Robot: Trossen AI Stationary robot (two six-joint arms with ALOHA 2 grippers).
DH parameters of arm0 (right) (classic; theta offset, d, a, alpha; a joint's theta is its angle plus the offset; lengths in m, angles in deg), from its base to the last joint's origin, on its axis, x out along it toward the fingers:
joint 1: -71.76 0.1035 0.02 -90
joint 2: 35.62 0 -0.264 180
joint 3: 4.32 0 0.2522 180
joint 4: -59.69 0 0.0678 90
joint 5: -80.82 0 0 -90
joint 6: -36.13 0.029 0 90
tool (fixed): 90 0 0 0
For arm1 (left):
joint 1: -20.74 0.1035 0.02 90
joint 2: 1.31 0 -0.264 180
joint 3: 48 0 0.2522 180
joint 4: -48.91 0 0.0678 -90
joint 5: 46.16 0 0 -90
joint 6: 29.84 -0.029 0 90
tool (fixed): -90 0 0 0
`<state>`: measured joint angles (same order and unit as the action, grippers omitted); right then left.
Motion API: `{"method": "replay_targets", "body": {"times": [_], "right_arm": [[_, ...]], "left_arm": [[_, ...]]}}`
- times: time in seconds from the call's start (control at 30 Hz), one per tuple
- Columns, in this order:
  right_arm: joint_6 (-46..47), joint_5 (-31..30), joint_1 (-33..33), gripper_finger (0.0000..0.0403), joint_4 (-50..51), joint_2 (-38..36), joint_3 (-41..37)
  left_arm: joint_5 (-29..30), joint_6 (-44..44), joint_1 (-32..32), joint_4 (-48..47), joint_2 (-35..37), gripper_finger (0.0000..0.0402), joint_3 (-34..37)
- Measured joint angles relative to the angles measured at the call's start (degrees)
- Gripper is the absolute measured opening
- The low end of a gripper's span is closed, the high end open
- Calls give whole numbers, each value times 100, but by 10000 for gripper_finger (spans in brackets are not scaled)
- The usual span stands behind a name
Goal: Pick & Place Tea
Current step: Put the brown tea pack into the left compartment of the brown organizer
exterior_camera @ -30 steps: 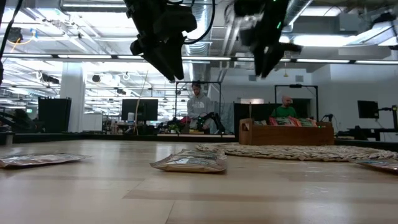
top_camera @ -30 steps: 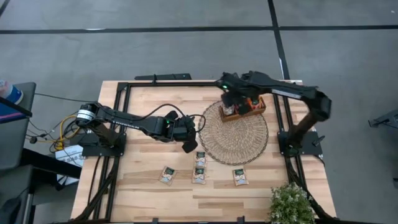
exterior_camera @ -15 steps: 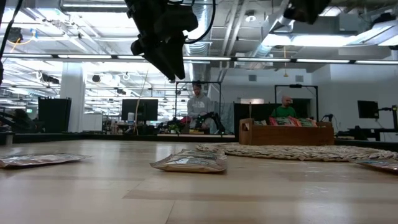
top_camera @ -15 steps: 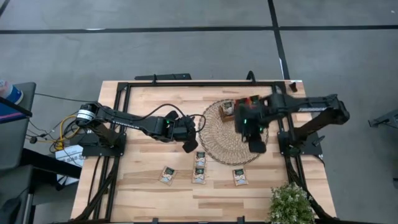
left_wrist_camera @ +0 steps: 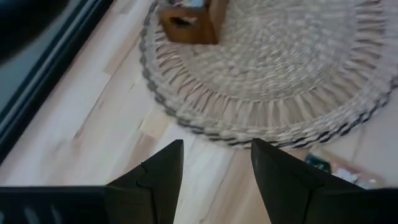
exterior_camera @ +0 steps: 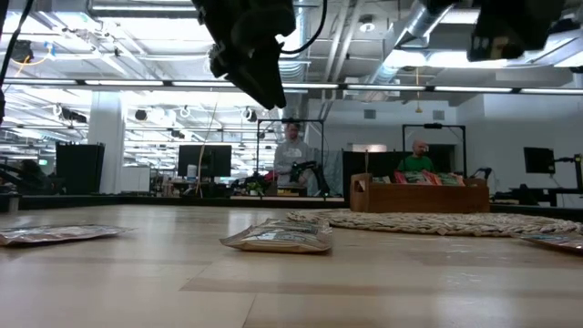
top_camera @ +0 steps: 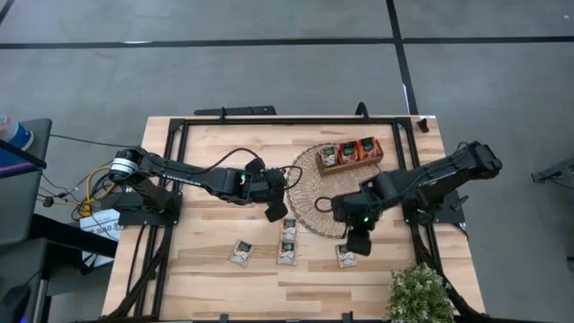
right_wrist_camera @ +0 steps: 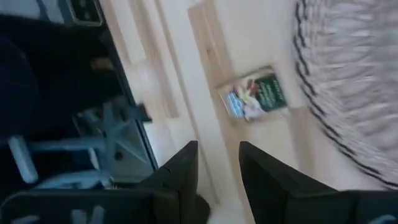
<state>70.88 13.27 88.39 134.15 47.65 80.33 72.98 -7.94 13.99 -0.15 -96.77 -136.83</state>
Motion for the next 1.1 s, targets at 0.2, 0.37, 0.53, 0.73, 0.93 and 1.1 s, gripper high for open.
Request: {"method": "replay_targets", "body": {"times": [0.2, 0.37, 0.53, 0.73, 0.93, 1.1], "right_arm": [[1564, -205, 184, 108, -1160, 3, -817], [2681, -375, 420, 108, -1255, 44, -1069], [3733, -932, 641, 108, -1305, 54, -1069], [4350, -1043, 858, 114, -1325, 103, -1069], [4773, -1088, 1004, 170, -1320, 632, -1066], [4740, -1083, 1013, 237, -1258, 1208, -1073]], "left_arm": [[-696, -30, 0, 13, 0, 182, 0], [-960, 99, -2, -80, 0, 182, 0], [-958, 575, 6, -72, 0, 182, 0], [-958, 706, 39, -56, 0, 182, 0], [-959, 596, 39, -54, 0, 182, 0], [-958, 583, 39, -47, 0, 182, 0]]}}
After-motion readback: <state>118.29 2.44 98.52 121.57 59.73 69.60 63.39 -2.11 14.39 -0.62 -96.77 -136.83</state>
